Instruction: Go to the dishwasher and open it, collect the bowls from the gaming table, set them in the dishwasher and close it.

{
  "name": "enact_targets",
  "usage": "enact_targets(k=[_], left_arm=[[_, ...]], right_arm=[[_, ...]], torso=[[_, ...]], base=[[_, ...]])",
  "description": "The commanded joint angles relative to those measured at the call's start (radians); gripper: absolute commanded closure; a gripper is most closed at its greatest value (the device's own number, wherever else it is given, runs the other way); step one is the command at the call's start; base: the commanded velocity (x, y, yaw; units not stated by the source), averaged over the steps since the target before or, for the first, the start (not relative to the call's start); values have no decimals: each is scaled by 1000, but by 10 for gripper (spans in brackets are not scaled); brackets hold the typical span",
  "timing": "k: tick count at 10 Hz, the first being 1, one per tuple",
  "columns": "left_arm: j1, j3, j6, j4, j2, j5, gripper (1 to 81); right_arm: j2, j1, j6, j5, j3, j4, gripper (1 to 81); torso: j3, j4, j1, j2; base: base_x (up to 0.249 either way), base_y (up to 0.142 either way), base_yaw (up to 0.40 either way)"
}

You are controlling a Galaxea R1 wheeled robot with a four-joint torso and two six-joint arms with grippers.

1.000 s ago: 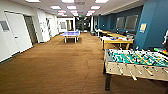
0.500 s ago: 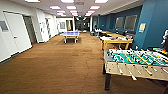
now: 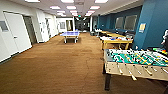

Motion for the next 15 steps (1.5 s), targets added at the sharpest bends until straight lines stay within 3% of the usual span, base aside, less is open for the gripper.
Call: enact_targets(k=[1,15], left_arm=[[-49,-2,0,-3,-14,46,10],[-46,-2,0,-3,-8,46,10]], right_arm=[[2,50,-3,-45,7,-12,10],[12,44,-5,-48,7,-18,10]], torso=[[0,0,0,0],[1,0,-3,0]], base=[[0,0,0],[135,0,0]])
